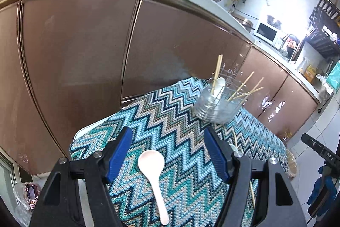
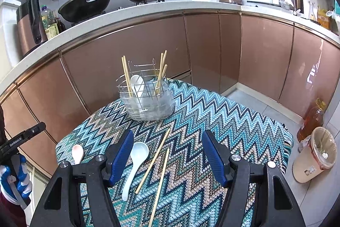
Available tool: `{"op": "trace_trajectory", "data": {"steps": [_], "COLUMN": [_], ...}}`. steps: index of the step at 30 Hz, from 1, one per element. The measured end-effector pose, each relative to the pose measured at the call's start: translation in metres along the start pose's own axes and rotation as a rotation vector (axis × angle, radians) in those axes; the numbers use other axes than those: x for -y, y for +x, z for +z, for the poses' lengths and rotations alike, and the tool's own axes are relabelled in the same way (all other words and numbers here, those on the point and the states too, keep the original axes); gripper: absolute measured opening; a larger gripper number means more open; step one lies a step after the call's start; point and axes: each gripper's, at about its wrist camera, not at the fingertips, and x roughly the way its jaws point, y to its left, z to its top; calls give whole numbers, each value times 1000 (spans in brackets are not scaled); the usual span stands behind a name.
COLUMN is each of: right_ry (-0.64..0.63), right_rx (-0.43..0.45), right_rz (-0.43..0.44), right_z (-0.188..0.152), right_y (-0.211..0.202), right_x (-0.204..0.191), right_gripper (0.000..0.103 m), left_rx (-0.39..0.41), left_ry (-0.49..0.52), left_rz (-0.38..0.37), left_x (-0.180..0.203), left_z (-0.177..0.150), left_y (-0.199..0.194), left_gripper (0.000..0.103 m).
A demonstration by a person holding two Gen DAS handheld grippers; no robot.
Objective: Organize utensils
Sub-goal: 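Lower the left tool to another white spoon while the right tool lowers to a chopstick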
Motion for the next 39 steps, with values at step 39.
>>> {"op": "trace_trajectory", "data": {"steps": [39], "right_ry": [-37], "right_rx": [-474], "right_rz": [101], "right_z": [-33], "right_y": [154], "right_x": [11], "right_gripper": [29], "left_rx": [-318], "left_ry": [-105], "left_rz": [-112], "left_x": [-67], "left_z": [-21], "left_y": [86], "left_gripper": [67]}}
